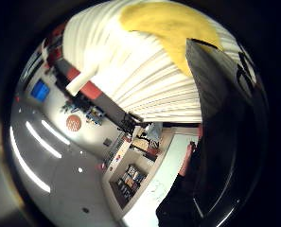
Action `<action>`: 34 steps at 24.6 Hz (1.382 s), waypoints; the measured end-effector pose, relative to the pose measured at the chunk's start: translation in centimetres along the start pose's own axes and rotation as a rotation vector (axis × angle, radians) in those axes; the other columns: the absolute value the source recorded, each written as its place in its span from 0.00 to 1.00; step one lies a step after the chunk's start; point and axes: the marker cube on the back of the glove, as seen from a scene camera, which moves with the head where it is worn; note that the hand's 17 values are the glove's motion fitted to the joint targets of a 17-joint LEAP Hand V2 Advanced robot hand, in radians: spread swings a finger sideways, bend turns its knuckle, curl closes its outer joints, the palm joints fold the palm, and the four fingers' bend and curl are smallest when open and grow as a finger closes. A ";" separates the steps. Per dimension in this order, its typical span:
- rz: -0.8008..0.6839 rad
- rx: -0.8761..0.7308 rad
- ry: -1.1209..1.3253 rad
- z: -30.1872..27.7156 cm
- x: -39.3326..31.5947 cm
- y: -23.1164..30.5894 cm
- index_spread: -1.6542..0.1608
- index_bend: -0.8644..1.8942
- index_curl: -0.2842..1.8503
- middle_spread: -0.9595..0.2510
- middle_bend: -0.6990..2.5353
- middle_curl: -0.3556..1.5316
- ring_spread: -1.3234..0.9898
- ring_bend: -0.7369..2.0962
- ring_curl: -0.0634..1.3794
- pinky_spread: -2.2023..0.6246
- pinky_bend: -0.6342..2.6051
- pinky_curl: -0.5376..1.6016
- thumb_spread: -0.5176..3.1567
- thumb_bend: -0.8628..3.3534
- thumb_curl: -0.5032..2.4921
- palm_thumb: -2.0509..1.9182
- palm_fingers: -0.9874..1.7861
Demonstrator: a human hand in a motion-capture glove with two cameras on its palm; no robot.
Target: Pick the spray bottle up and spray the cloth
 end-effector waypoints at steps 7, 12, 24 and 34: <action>0.158 -0.074 0.124 1.1 1.5 -0.8 0.87 0.41 0.41 0.79 0.36 0.50 0.55 0.45 0.40 0.81 0.26 0.39 0.35 0.22 0.44 0.82 0.76; 0.125 -0.063 0.129 0.3 0.6 -0.5 0.87 0.41 0.41 0.78 0.36 0.50 0.54 0.45 0.41 0.81 0.26 0.41 0.34 0.21 0.45 0.82 0.76; -0.425 0.269 -0.204 -3.1 -1.4 1.9 0.86 0.41 0.42 0.77 0.35 0.51 0.54 0.44 0.41 0.81 0.25 0.42 0.33 0.21 0.45 0.83 0.74; -0.844 0.536 -0.679 -3.4 1.1 2.9 0.86 0.41 0.44 0.77 0.36 0.52 0.54 0.43 0.42 0.80 0.23 0.41 0.34 0.21 0.46 0.83 0.71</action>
